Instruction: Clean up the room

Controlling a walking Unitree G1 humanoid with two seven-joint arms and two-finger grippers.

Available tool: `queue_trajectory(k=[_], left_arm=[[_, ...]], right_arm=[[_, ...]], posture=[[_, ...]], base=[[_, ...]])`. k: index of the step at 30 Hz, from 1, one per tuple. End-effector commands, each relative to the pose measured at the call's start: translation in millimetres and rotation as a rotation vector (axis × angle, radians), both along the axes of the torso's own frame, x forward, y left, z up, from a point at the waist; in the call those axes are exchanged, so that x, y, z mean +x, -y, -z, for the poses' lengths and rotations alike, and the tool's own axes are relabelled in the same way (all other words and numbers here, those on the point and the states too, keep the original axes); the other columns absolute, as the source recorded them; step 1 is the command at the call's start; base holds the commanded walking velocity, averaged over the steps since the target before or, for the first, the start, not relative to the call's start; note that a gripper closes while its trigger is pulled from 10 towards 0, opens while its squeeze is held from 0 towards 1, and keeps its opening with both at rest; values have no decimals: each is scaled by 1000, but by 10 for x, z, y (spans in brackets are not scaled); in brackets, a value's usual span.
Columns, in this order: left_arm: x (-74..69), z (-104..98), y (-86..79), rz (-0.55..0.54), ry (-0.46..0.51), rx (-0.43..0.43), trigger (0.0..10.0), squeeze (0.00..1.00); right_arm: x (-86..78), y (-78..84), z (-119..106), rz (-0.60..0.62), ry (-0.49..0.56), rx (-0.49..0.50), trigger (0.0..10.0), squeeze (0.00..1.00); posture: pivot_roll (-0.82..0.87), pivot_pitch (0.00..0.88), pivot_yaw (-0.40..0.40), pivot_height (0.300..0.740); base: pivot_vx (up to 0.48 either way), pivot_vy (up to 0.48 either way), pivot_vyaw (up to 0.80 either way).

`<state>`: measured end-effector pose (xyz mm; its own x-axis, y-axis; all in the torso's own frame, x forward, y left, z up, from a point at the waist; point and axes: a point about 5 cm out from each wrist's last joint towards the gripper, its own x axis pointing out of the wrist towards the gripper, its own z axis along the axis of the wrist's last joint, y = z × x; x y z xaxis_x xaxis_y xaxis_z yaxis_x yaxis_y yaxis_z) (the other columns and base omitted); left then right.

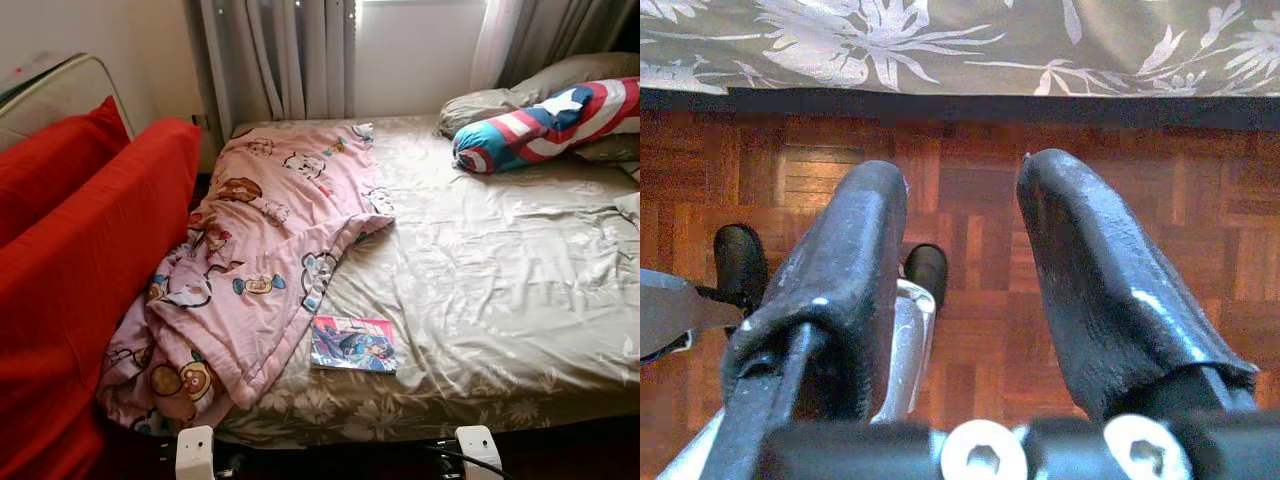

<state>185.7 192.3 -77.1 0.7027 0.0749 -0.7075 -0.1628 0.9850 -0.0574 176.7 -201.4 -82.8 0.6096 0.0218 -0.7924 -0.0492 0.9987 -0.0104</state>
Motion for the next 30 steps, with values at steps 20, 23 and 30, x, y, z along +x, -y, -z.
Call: queue_trajectory(k=[20, 23, 30], left_arm=[[21, -13, -29, -16, 4, 4, 10000, 0], [35, -31, -26, -7, 36, 0, 10000, 0], [65, -84, -13, 0, 129, -32, 10000, 0]], right_arm=[[42, 5, -23, 15, 20, 11, 10000, 0], [55, 3, -34, 12, 41, 13, 10000, 0], [95, -8, -80, -2, 122, 21, 10000, 0]], posture=[[-80, 46, 12, 740], [-82, 49, 12, 740], [-83, 60, 13, 740]], base=[[292, 0, 186], [0, 0, 0], [0, 0, 0]])
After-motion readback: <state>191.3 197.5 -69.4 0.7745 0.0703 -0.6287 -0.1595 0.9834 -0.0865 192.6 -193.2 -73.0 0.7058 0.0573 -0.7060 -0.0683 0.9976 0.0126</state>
